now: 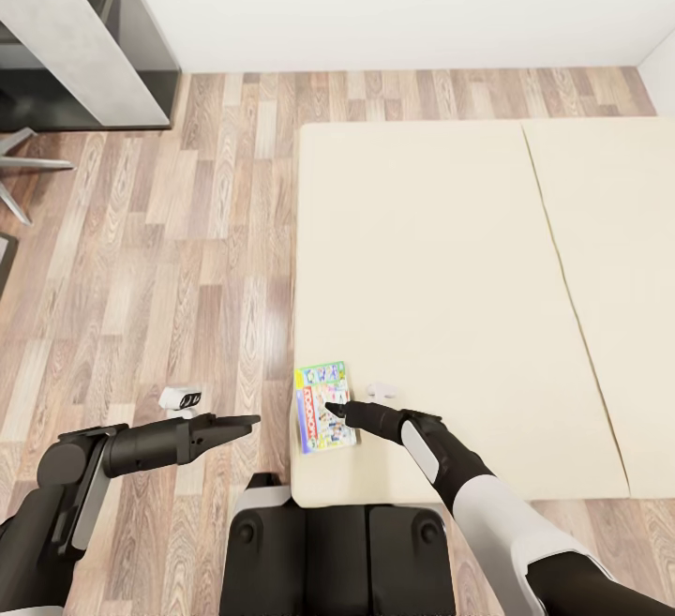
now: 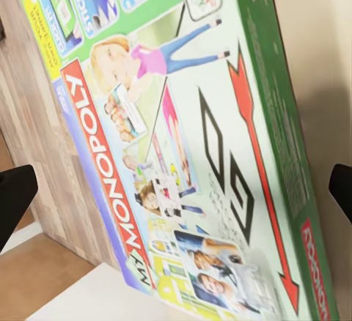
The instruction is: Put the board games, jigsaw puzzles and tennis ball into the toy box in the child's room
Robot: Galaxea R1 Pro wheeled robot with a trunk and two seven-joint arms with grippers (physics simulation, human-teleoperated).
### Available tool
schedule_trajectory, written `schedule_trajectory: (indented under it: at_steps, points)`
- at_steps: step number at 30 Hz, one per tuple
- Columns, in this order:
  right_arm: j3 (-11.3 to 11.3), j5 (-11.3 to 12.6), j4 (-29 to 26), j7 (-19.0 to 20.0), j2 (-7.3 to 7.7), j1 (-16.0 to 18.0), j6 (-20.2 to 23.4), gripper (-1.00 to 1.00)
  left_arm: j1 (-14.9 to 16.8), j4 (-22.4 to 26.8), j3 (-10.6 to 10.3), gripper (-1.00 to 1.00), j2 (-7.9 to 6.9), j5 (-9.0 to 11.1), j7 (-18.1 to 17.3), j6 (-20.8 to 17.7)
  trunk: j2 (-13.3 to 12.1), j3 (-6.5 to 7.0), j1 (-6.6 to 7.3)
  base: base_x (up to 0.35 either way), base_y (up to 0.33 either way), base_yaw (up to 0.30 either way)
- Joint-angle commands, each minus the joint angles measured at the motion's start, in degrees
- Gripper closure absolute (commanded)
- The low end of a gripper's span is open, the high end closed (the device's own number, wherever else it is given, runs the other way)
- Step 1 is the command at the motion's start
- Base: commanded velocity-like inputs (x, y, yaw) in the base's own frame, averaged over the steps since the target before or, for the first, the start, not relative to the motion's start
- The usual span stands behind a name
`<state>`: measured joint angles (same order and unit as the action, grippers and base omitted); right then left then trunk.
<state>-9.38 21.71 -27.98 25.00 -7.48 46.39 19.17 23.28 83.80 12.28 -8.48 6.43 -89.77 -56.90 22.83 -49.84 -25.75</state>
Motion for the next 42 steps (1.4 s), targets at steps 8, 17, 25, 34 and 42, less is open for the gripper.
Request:
schedule_trajectory:
  at_steps: [8, 17, 25, 34, 42]
  points:
    - [-0.2, 0.4, -0.1, -0.1, -0.06, 0.0, 0.3, -1.0, 0.0, 0.0, 0.0, -1.0, -0.04, 0.0, -0.2, -0.6, 0.1, -0.37, -0.03, 0.0, 0.0, 0.0]
    - [-0.2, 0.4, -0.3, 0.0, -0.15, 0.0, 0.3, -1.0, 0.0, 0.0, 0.0, -1.0, -0.04, 0.0, -0.2, -0.6, 0.1, -0.39, -0.03, 0.0, 0.0, 0.0]
    - [-0.2, 0.4, -0.3, 0.8, -1.55, 0.0, 0.3, -1.0, 0.0, 0.0, 0.0, -1.0, -0.03, 0.0, -0.2, -0.6, 0.1, -0.39, -0.03, 0.0, 0.0, 0.0]
    - [-0.2, 0.4, -0.2, 2.6, -1.83, 0.0, 0.3, -1.0, 0.0, 0.0, 0.0, -1.0, -0.05, 0.0, -0.2, -0.6, 0.1, -0.39, -0.03, 0.0, 0.0, 0.0]
    - [-0.1, 0.4, -0.1, 2.9, -1.82, 0.0, 0.2, -1.0, 0.0, 0.0, 0.0, -1.0, -0.02, 0.0, -0.2, -0.6, 0.1, -0.39, -0.03, 0.0, 0.0, 0.0]
